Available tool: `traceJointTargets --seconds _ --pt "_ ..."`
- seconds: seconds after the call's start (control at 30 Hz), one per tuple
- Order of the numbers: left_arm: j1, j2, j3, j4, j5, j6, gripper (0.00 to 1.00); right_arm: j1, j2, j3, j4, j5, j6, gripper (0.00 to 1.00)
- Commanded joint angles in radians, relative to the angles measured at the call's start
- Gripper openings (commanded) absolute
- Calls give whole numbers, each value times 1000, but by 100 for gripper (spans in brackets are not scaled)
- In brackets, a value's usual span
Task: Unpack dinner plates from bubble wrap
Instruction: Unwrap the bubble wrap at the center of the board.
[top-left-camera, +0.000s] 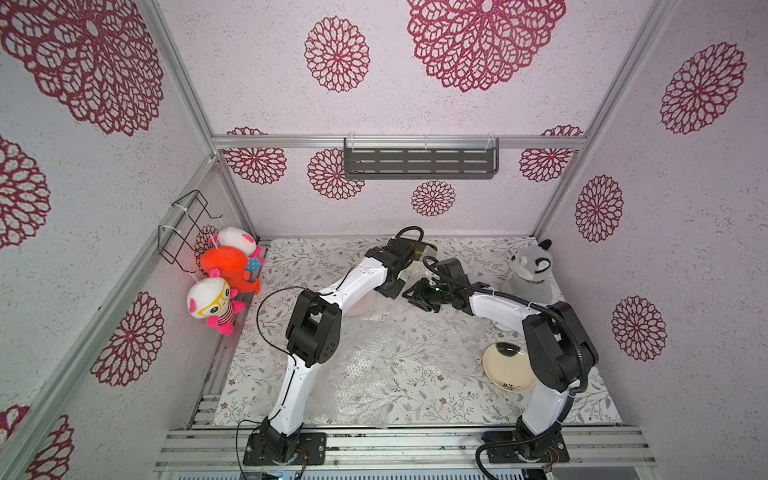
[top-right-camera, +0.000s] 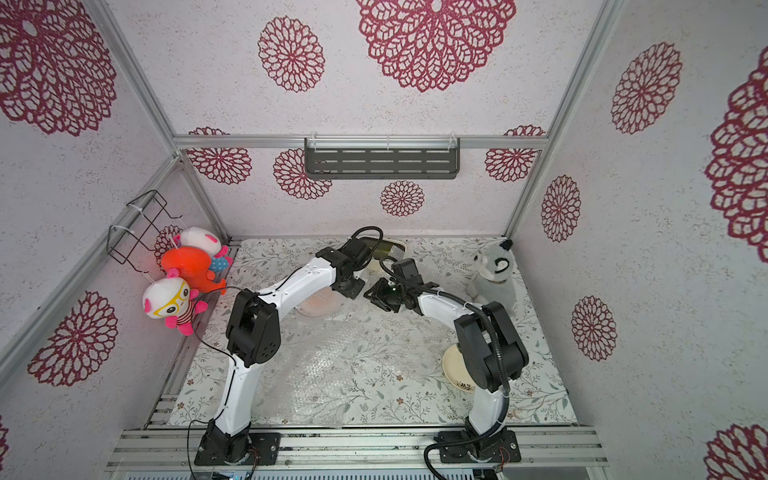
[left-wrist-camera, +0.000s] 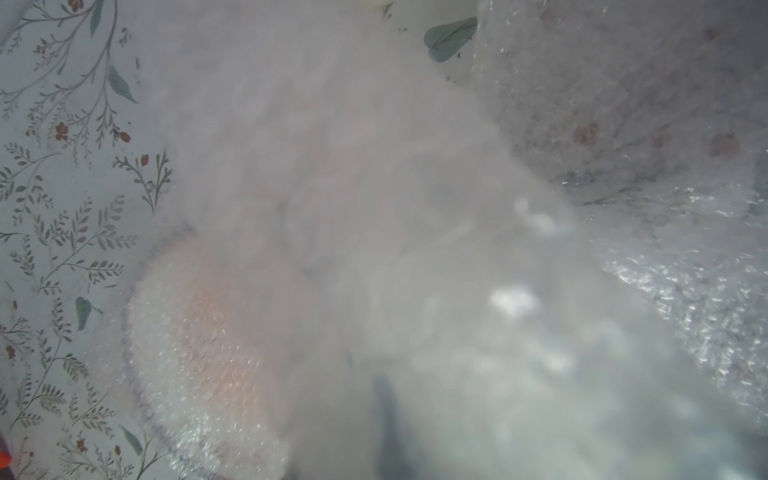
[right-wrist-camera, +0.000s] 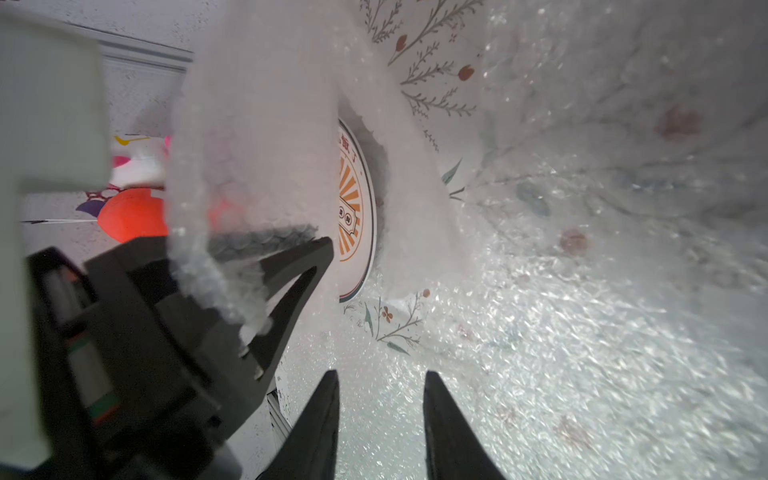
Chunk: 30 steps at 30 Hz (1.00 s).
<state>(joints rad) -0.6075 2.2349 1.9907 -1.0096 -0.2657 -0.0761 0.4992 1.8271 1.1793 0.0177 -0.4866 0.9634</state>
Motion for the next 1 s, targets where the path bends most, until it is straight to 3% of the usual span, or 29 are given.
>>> traceJointTargets --seconds 0.0,0.63,0.97 --pt "12 -38 26 -25 19 -7 17 6 26 48 66 -22 3 33" --pt "50 -83 51 -74 35 -17 16 9 271 201 45 43 25 36" --pt "110 -113 54 -80 29 -7 16 9 328 223 0 88 55 36"
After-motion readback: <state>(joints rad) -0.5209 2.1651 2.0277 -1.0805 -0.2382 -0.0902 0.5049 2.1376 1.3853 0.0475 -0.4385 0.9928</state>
